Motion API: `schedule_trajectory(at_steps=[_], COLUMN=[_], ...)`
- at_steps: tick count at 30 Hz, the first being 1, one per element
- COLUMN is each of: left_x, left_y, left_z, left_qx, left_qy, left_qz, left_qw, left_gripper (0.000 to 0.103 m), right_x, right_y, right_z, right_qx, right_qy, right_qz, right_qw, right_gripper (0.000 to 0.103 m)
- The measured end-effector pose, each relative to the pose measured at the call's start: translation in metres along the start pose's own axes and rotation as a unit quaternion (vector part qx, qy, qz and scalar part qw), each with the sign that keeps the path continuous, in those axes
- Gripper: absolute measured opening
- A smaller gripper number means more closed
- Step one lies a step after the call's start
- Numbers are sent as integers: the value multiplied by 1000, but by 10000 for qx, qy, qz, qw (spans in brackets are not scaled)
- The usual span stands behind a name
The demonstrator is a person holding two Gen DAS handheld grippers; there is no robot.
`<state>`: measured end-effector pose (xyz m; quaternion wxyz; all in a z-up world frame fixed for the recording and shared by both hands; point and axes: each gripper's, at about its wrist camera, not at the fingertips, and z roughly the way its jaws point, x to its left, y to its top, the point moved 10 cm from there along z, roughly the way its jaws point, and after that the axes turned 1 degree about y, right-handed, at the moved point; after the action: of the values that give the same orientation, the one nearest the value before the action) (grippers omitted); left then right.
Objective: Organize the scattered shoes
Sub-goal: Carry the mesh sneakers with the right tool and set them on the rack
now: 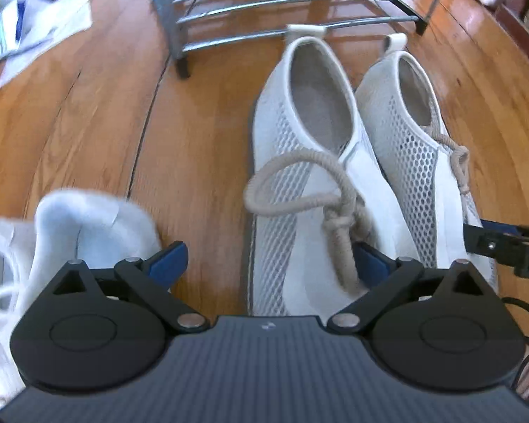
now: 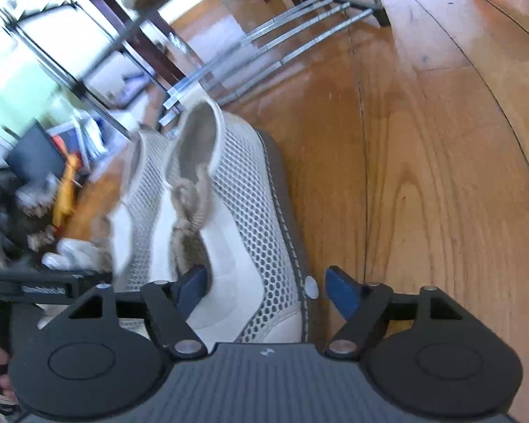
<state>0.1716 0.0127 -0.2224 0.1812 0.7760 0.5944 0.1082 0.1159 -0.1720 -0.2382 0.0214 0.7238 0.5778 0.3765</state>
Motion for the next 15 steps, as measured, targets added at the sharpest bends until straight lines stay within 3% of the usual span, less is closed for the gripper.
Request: schedule_trajectory(at_steps=[3,6,7,8,11,13,15], left_x=[2,1,1,0,0,-1,-3], left_y=[3,6,6,7,11,15,19], left_z=[18,15,14,12,10,11,11], left_qx=[176,-18,-79,-127,-216,-299,-382], left_qy=[-120,-243,-327,-452,-693,-779,-812], left_qz=[-181,-185,-224,-293,-557,-659,-704], left_qw=[9996,9995,9992,9985,9958,9943,9935], left_gripper=[103,97,80,69,68,67,67], right_x=[6,14,17,20,16,5,0], right_y=[4,7,8,10,15,20,23], right_z=[9,19,21,23,23,21,18], right_qx=[69,84,74,54,57,-20,-132], right_qy=[-142,-421,-386,-326,-334,-126,-141], right_qz=[-237,-702,-821,-834,-634,-153,-157], right_qw=[9996,9966,9958,9960,9974,9998,9997], right_gripper=[91,91,74,65,52,49,48])
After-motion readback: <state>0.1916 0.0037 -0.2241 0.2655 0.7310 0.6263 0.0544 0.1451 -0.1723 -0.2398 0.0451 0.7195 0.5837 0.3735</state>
